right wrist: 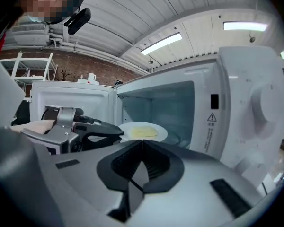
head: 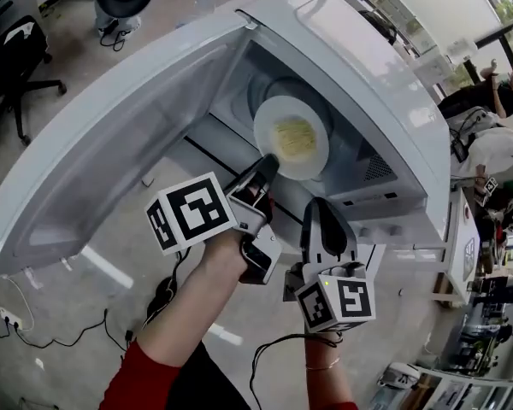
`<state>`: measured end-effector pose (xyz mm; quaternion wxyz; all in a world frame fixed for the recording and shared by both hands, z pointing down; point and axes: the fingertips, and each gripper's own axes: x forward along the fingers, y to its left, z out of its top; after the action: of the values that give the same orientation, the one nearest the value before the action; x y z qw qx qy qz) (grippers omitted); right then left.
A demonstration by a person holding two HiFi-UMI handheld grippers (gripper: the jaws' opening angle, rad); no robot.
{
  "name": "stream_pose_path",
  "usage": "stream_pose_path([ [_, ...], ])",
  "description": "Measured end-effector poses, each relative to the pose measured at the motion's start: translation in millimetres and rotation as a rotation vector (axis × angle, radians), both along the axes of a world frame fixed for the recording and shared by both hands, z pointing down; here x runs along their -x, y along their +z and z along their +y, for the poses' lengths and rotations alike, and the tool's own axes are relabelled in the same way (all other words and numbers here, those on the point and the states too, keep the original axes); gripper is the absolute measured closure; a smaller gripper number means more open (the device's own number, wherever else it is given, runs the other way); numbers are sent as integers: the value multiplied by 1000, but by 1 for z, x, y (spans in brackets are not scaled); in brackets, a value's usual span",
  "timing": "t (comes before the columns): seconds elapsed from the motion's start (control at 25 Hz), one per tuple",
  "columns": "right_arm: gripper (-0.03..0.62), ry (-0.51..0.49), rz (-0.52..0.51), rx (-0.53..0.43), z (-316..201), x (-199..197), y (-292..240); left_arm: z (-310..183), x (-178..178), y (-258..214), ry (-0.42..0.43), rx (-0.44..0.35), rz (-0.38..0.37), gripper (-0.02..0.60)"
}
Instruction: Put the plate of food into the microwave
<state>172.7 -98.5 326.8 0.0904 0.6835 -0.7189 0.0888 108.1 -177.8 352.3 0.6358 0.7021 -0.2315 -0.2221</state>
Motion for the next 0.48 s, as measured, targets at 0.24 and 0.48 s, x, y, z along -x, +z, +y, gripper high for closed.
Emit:
stream_pose_path([
  [0.24,580,-11,-1,-29,-17,6,7,-28,-14,2,-25,-10,-3,565],
  [0.48,579,-10,-5,-51,-22,10,12,-48,-27,2,-17,-3,-14,565],
])
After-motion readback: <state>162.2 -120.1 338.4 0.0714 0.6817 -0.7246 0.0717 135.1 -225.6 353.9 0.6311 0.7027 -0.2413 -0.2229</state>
